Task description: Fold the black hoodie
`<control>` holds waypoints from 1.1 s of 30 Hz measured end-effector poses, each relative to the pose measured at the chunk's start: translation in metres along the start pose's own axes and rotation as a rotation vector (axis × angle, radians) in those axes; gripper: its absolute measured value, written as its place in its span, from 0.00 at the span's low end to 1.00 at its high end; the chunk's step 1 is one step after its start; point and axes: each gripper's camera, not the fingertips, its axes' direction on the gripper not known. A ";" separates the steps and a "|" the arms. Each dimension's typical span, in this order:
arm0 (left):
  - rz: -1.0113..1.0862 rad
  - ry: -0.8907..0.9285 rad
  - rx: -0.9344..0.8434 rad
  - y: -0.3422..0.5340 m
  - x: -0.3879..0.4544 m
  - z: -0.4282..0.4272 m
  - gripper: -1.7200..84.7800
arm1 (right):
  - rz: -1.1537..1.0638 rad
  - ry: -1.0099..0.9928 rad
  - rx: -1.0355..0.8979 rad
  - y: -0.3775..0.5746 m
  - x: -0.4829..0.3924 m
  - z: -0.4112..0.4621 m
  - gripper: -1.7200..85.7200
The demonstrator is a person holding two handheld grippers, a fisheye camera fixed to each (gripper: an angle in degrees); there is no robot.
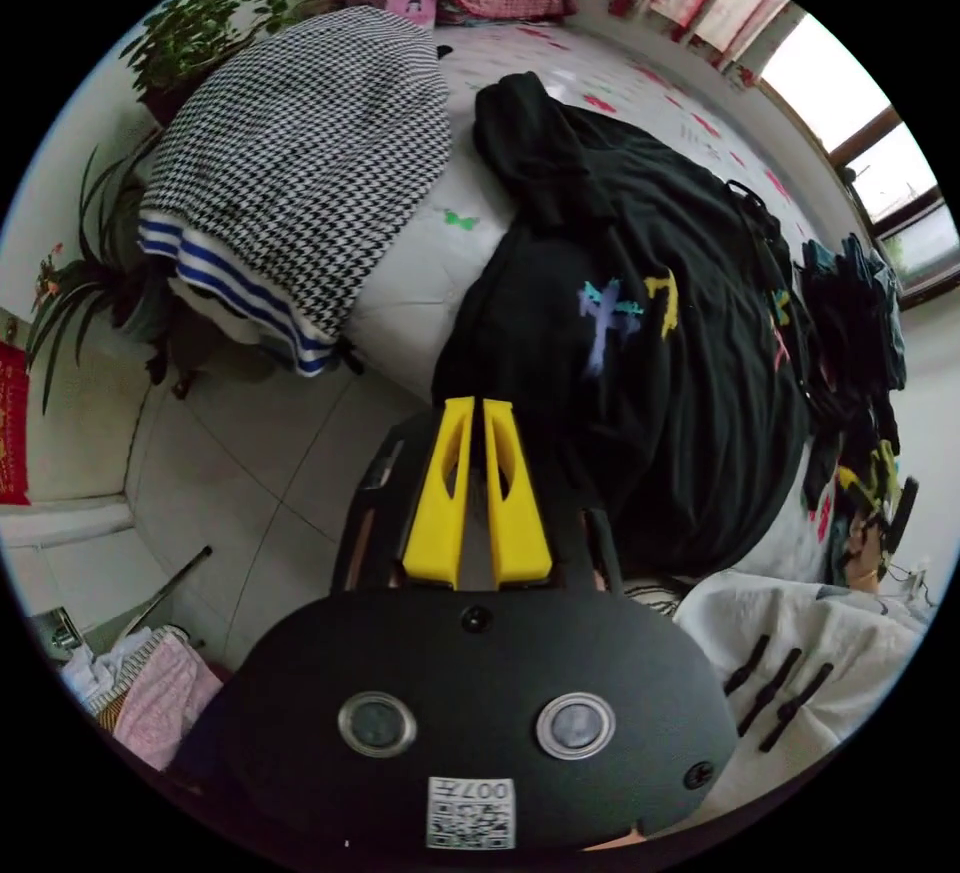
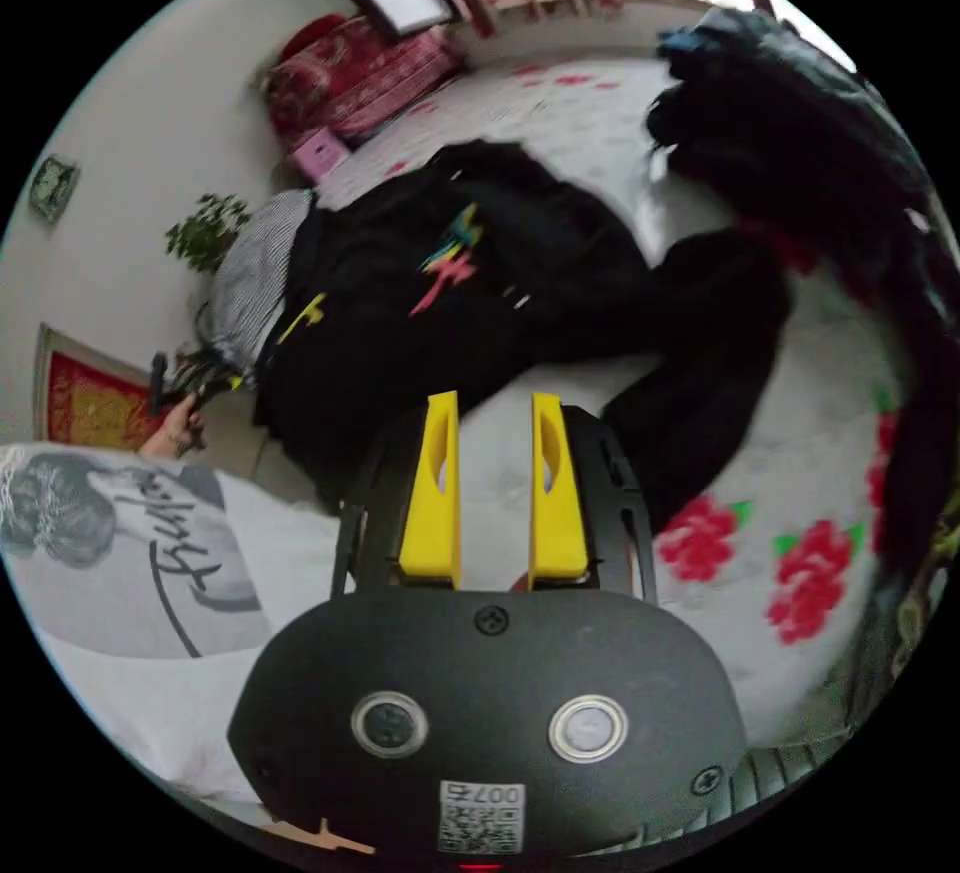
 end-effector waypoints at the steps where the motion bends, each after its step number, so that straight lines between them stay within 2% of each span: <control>1: -0.001 0.009 -0.003 0.000 -0.005 0.000 0.09 | -0.023 -0.075 -0.070 0.020 -0.017 0.026 0.13; 4: 0.022 0.091 -0.047 -0.010 -0.019 0.010 0.15 | -0.054 -0.148 -0.194 0.048 -0.051 0.069 0.14; 7: 0.080 0.045 -0.111 -0.028 -0.014 0.037 0.15 | -0.042 -0.225 -0.221 0.044 -0.074 0.087 0.13; 9: 0.097 0.029 -0.203 -0.044 -0.006 0.068 0.13 | -0.001 -0.145 -0.217 0.036 -0.085 0.093 0.11; 10: 0.095 0.028 -0.196 -0.047 -0.006 0.068 0.12 | -0.024 -0.101 -0.175 0.031 -0.094 0.092 0.09; 12: 0.093 0.021 -0.236 -0.056 -0.008 0.070 0.06 | -0.026 -0.054 -0.252 0.018 -0.098 0.099 0.06; 15: 0.165 0.153 -0.136 -0.056 -0.004 0.038 0.05 | -0.056 -0.077 -0.109 0.000 -0.087 0.049 0.04; 19: 0.216 0.250 -0.070 -0.056 0.003 0.015 0.06 | -0.021 0.135 0.107 -0.020 -0.046 -0.061 0.06; 22: 0.184 0.336 -0.100 -0.055 0.006 0.038 0.08 | 0.087 0.211 0.120 -0.026 -0.015 -0.091 0.11; 27: 0.137 0.331 -0.148 -0.049 0.002 0.064 0.12 | 0.149 0.039 -0.003 0.001 -0.003 -0.066 0.16; 33: 0.188 0.298 -0.273 -0.061 0.016 0.096 0.13 | 0.226 -0.068 -0.175 0.019 -0.013 0.003 0.15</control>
